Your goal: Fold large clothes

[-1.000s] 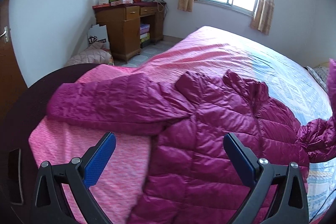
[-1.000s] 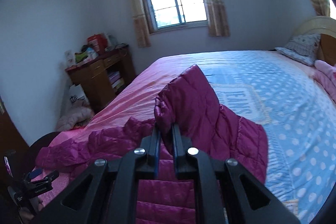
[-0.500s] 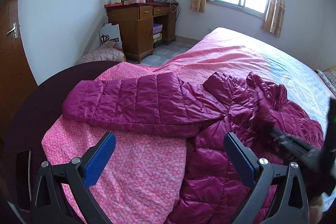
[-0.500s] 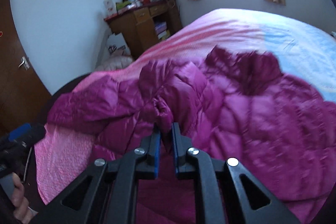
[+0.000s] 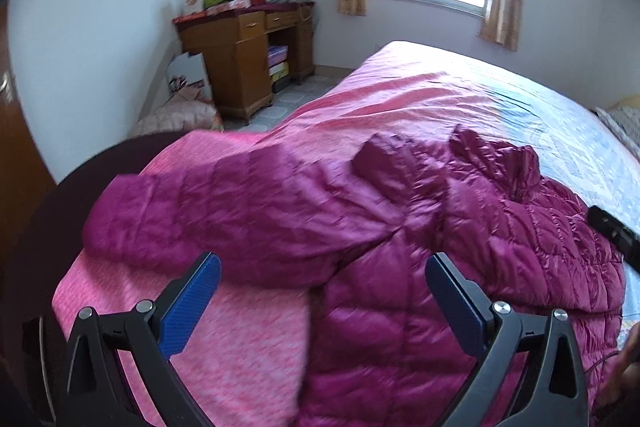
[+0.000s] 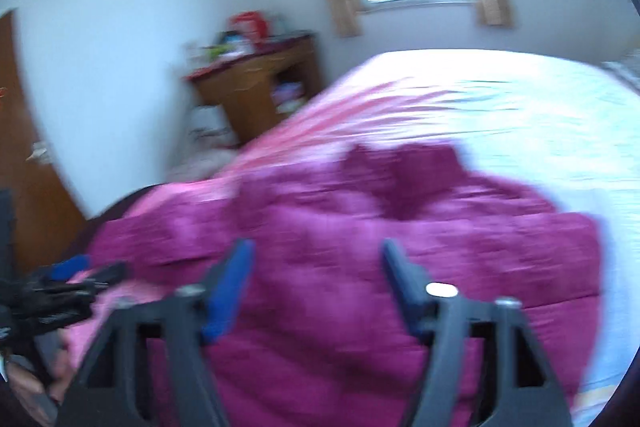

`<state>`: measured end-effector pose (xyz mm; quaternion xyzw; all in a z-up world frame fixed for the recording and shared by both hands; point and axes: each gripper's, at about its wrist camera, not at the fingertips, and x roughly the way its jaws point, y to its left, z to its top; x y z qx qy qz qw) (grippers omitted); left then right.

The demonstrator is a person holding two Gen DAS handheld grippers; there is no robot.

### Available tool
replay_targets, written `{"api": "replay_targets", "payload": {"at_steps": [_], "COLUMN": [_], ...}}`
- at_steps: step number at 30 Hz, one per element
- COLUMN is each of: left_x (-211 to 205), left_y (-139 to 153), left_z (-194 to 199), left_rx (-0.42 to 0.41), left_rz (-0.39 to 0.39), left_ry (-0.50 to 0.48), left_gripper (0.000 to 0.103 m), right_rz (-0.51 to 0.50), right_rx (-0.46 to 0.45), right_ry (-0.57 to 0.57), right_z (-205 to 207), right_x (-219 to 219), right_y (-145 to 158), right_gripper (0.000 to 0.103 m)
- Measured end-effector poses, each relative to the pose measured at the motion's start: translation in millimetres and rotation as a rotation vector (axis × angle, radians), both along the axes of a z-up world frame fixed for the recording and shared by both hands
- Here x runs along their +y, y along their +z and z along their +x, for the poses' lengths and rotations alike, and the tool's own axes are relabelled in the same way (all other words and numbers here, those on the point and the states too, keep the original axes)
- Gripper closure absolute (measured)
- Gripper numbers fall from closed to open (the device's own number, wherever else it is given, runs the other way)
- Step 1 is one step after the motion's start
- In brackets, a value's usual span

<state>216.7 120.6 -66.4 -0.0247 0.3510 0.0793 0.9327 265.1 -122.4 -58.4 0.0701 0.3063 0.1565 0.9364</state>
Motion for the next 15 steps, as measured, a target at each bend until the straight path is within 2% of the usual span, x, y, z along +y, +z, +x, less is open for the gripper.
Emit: {"api": "replay_targets", "payload": {"at_steps": [3,6,9,12,15], "left_x": [-31,-64,-91,-104,-100], "left_y": [-3,-13,-37,-67,-77], "left_z": [19,40,64,84,85], "left_rx": [0.0,-0.003,0.044,0.142,0.122], "left_rz": [0.035,0.078,0.129,0.149,0.133], "left_ry": [-0.044,-0.071,-0.07,-0.061,-0.048], "left_gripper": [0.001,0.001,0.001,0.001,0.001], "right_rz": [-0.033,-0.074,-0.085,-0.078,-0.105], "right_rx": [0.077,0.116,0.166,0.214,0.191], "right_ry": [-0.196,-0.325,-0.364,-0.354,-0.36], "right_z": [13,15,17,21,21], "right_x": [-61,-107,-130,-132,-127], "right_y": [-6,-14,-31,-52,-66], "right_gripper": [0.056,0.056,0.056,0.055,0.047]}}
